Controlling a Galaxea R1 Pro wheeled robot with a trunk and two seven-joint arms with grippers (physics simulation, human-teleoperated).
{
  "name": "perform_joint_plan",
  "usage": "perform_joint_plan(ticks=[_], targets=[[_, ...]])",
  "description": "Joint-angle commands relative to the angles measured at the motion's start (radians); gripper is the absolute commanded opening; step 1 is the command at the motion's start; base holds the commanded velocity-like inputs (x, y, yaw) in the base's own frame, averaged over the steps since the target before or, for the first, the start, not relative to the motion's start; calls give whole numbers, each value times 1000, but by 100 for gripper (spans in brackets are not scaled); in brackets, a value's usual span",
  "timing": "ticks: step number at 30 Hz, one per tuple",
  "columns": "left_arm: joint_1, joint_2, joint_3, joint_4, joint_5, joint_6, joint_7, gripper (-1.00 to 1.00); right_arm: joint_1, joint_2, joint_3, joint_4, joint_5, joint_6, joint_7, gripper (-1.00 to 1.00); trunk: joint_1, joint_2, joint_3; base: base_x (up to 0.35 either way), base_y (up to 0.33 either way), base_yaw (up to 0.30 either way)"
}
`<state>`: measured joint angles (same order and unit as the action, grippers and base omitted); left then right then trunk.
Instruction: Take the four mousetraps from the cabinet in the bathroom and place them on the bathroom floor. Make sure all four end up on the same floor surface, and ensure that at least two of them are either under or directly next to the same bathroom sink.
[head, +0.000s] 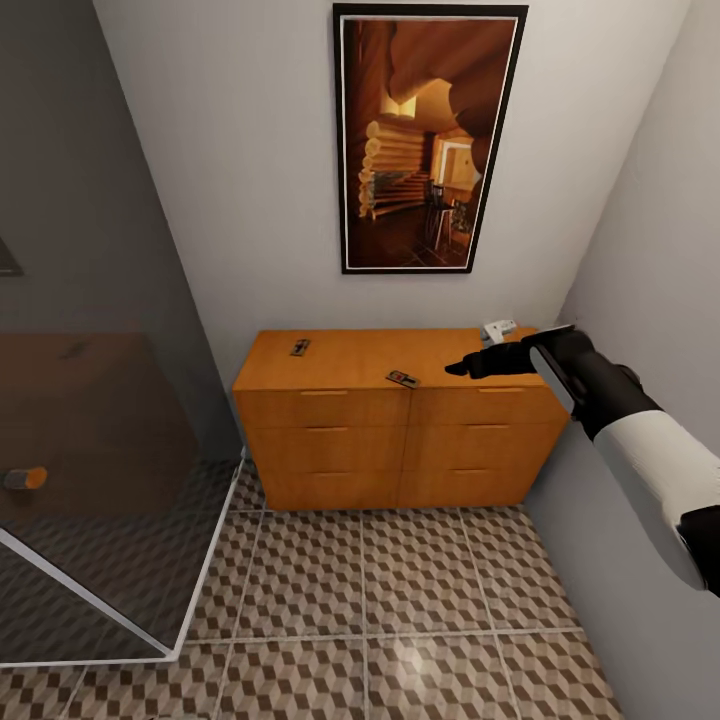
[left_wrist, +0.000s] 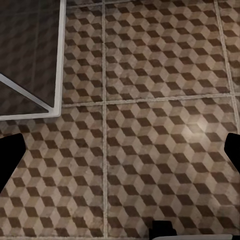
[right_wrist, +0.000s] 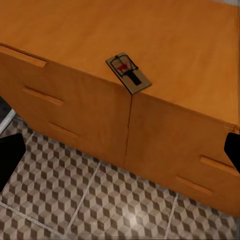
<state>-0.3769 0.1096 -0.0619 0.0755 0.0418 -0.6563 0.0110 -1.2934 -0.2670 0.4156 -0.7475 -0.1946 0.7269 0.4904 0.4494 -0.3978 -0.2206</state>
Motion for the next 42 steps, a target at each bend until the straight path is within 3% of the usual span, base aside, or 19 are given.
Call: perform_joint_plan(ticks=[1,10,27,42], targets=[[-2,0,-7,4,4,-6,1,100,-1,-1,4,23,-11,-11,-4,100,1,-2,-2,0,0,0],[-2,-1,-7,4,4,-6,1,100,-1,5,5,69,-14,-47,-3,100,1,-2,-2,0,0,0],[-2,-2,-7,4,4,-5,1,100,-1,27,5,79,-17,-49,-3,100,1,-2,-2,0,0,0],[-2,-3,-7,4,4,-5,1,100,-1,29,5,108,-17,-52,-3,100,1,-2,-2,85,0,0]])
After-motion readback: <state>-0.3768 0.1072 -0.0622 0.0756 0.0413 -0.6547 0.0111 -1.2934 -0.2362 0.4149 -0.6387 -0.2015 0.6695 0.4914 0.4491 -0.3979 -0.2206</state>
